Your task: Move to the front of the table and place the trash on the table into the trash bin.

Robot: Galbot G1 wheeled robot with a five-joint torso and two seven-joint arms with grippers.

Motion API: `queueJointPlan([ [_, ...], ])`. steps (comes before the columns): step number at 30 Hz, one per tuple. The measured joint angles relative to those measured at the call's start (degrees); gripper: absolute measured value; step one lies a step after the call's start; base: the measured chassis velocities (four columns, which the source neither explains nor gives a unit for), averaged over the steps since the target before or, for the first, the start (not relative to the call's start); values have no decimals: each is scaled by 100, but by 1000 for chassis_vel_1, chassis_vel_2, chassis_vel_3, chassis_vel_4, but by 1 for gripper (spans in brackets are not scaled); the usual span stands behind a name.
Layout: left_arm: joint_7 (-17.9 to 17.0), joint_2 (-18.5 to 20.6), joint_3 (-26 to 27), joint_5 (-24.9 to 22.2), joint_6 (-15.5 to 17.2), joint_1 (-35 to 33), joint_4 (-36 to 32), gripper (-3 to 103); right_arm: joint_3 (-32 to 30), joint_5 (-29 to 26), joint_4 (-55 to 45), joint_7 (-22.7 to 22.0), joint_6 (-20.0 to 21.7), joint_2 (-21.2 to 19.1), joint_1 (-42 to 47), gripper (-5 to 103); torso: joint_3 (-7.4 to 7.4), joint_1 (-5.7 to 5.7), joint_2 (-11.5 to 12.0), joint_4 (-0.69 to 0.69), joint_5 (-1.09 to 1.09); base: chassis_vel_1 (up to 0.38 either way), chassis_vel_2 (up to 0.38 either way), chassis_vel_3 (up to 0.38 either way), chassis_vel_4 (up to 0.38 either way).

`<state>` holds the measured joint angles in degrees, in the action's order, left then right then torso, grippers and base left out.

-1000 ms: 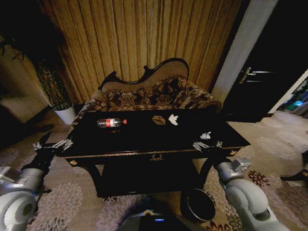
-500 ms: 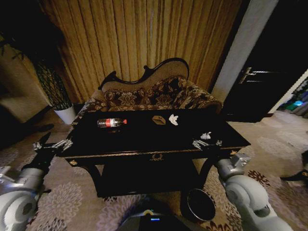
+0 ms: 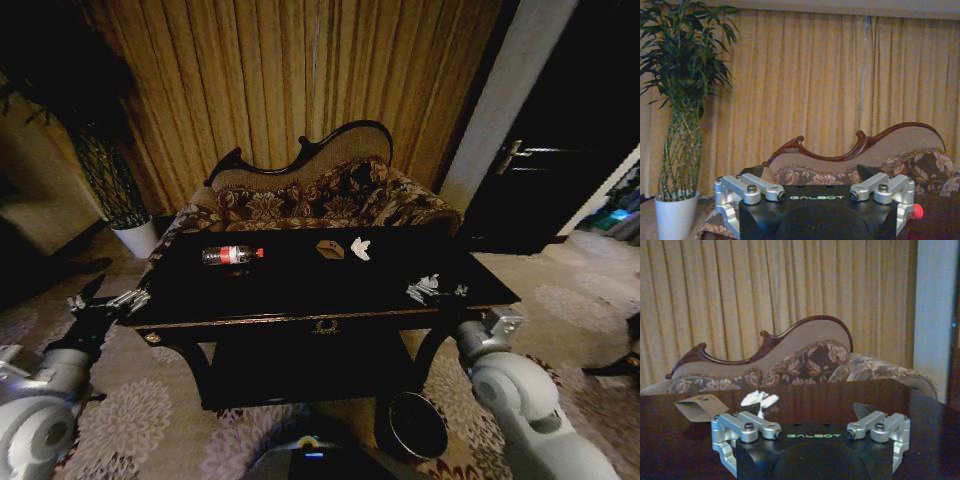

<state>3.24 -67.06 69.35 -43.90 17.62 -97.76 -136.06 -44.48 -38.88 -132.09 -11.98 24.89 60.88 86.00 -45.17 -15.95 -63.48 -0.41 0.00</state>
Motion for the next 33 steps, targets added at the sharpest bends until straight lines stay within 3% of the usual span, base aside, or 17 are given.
queueJointPlan([
  [13,0,-26,-7,-1,-13,-13,-35,100,61,-176,733,-438,530,-269,-512,100,0,0,0,0,0,0,0,0,0],
  [33,7,-84,-24,14,-23,-25,-100,100,201,-155,1682,-520,474,-346,-920,100,0,0,0,0,0,0,0,0,0],
])
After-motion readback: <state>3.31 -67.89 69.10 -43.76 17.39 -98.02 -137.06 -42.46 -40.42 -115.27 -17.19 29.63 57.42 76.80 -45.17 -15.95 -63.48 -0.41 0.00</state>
